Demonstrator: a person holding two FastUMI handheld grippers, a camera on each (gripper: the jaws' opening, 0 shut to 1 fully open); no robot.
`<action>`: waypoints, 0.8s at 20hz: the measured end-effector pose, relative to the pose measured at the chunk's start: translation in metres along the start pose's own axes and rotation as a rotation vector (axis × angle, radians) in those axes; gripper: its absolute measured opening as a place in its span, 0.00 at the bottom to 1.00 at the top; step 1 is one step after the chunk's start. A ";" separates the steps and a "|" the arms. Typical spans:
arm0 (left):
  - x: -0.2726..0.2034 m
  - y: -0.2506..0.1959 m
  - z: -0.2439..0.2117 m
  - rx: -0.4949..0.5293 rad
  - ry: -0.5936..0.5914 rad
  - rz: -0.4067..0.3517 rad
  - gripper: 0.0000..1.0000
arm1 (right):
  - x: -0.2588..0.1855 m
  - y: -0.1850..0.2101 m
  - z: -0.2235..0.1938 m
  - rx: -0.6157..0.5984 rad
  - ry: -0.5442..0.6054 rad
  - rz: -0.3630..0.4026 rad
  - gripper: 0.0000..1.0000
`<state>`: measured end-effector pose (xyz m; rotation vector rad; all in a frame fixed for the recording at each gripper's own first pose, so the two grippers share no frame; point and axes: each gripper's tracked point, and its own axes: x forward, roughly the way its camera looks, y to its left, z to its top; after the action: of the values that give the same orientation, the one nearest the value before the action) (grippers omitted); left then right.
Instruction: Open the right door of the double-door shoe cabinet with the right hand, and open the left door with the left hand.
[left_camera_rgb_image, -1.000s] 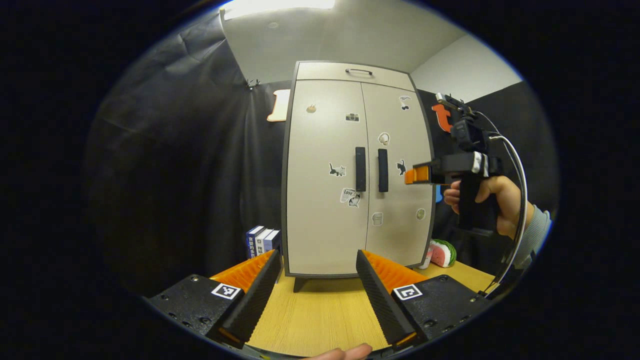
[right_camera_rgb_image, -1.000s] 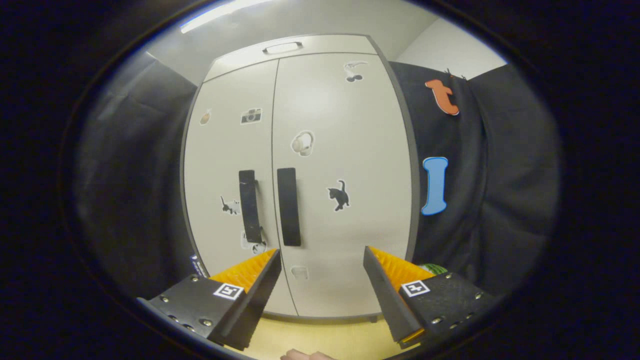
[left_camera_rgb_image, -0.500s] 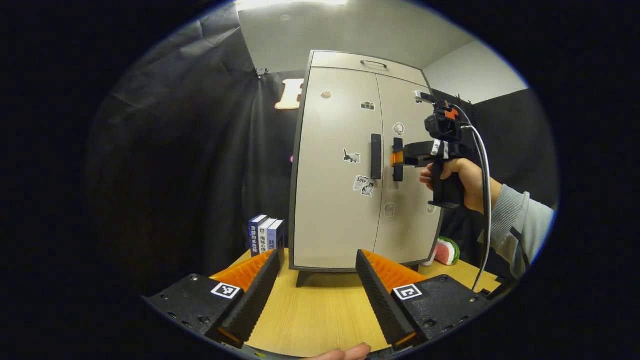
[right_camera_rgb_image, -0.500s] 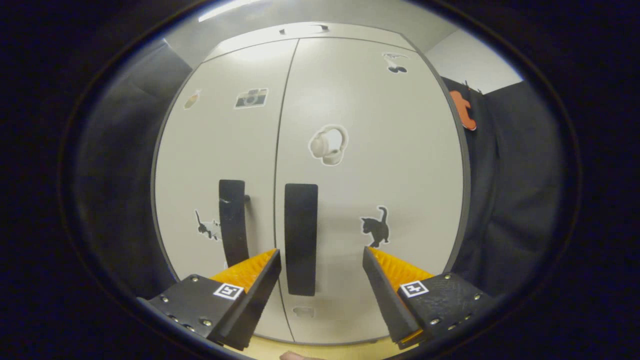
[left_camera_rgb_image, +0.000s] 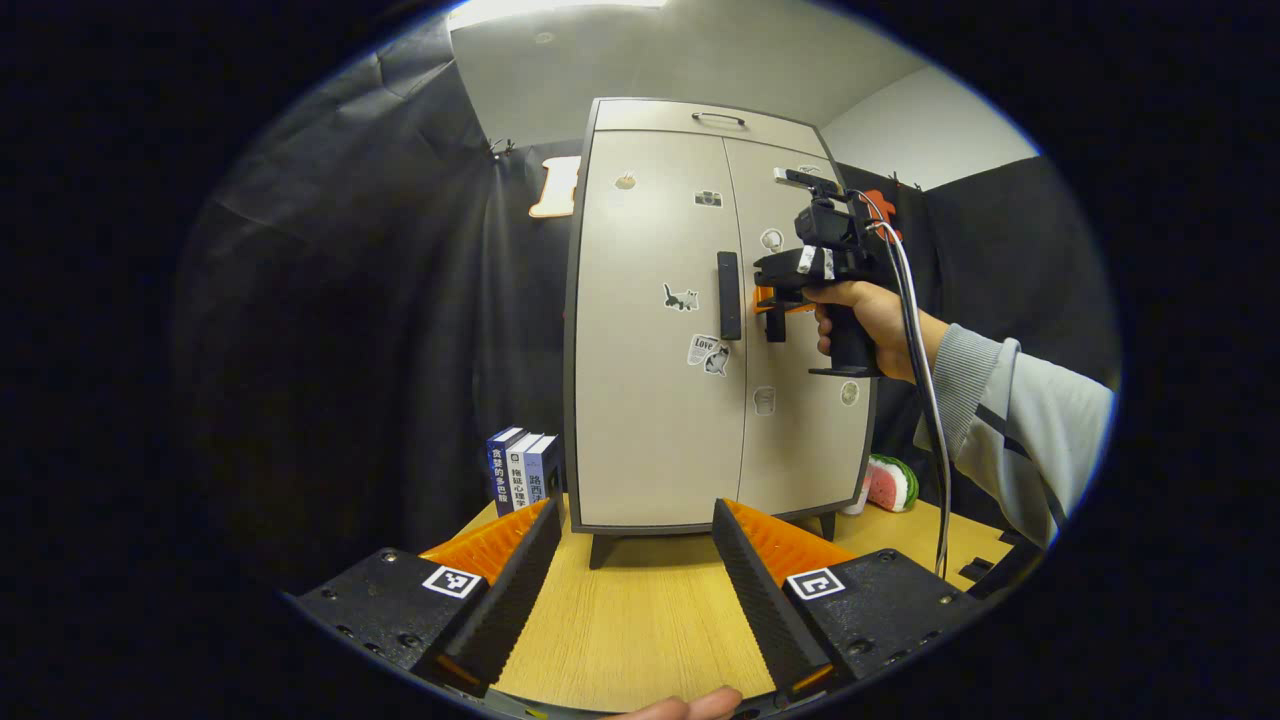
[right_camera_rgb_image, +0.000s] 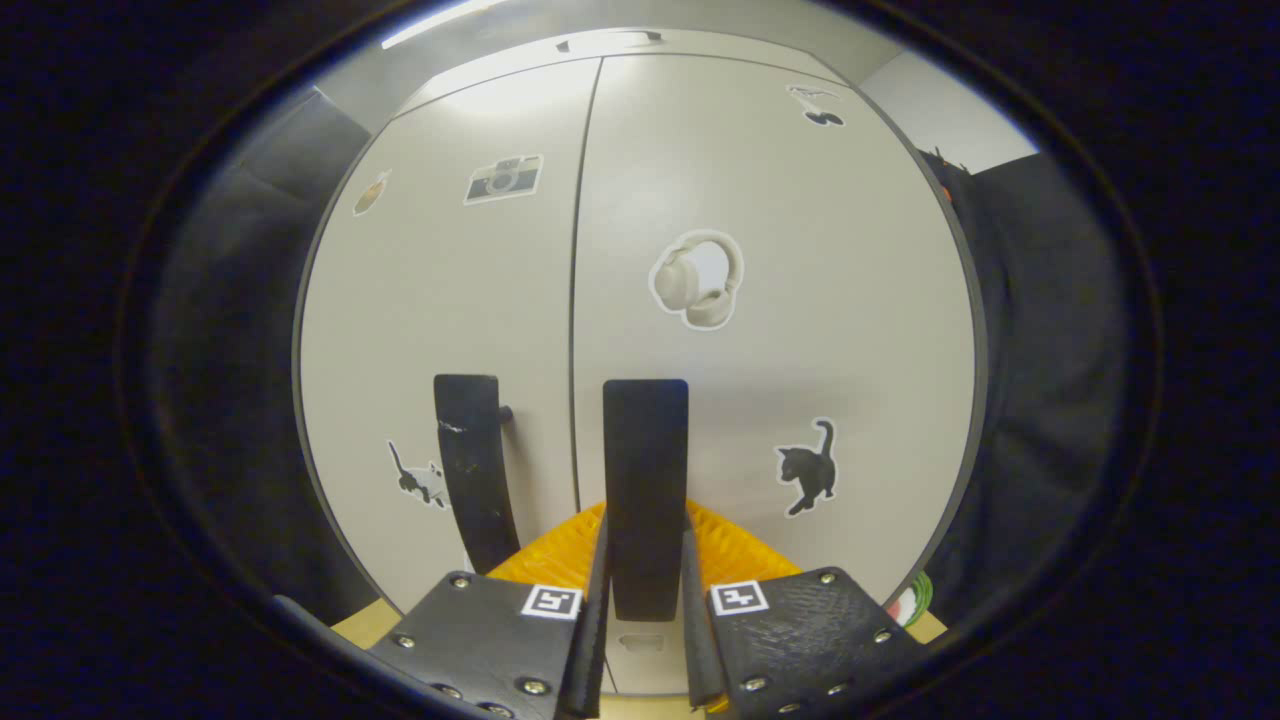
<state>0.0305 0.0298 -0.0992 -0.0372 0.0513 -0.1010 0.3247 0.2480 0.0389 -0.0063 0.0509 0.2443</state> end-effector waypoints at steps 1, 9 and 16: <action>-0.001 -0.003 0.000 -0.005 0.002 -0.005 0.95 | 0.000 0.000 0.001 -0.007 0.001 0.000 0.29; -0.016 0.015 -0.001 -0.040 0.027 0.064 0.95 | -0.009 -0.002 -0.003 0.008 0.029 0.014 0.22; -0.033 0.022 0.011 -0.104 0.012 0.066 0.92 | -0.033 -0.010 0.001 0.002 0.040 0.066 0.23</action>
<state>0.0004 0.0556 -0.0874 -0.1383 0.0700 -0.0327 0.2953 0.2309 0.0419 -0.0075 0.0916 0.3098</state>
